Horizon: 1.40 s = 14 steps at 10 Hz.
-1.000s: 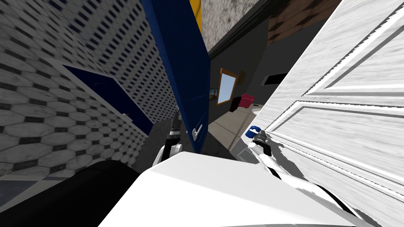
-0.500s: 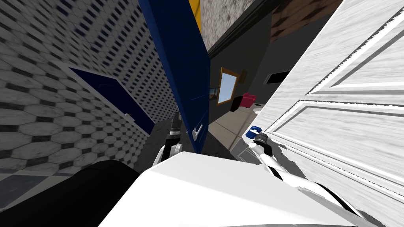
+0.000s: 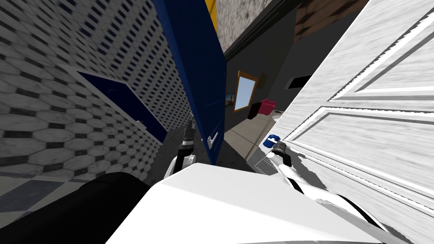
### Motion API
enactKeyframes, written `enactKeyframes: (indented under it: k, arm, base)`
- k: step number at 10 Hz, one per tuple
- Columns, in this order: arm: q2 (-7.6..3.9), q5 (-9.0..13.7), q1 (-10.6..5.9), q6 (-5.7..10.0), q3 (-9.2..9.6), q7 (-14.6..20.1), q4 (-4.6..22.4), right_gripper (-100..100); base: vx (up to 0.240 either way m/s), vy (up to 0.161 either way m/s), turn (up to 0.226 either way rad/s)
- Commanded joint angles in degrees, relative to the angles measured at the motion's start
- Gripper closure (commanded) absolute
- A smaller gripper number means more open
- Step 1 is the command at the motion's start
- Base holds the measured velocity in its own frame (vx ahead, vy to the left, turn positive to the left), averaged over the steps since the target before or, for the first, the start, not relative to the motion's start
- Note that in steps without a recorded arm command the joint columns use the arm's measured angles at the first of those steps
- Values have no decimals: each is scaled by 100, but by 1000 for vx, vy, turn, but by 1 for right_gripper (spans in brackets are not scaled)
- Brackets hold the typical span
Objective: Pull the door open
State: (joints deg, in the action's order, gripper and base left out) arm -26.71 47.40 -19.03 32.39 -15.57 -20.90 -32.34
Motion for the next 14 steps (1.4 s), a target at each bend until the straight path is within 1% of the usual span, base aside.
enactKeyframes:
  k: [1, 3, 6, 7, 8, 9, 12, 13, 14]
  arm:
    - [78, -72, 32, -43, 69, 41, -55, 100]
    - [141, -226, -6, -108, 217, 161, -130, 100]
    - [222, -426, -55, -193, 409, 317, -228, 100]
    - [233, -453, -62, -204, 435, 338, -241, 100]
    - [235, -434, -79, -186, 423, 317, -181, 100]
    - [254, -488, -63, -218, 512, 395, -208, 100]
    - [241, -593, -43, -253, 675, 557, -297, 100]
    - [234, -654, -31, -274, 768, 651, -348, 100]
    - [231, -674, -28, -280, 799, 681, -365, 100]
  base:
    - [-207, 36, 51]
    - [-213, 55, 25]
    - [-272, -3, 50]
    - [-230, -20, 42]
    - [-98, -6, 34]
    - [-158, 0, 64]
    - [-237, -15, 94]
    - [-219, -19, 114]
    - [-196, -17, 77]
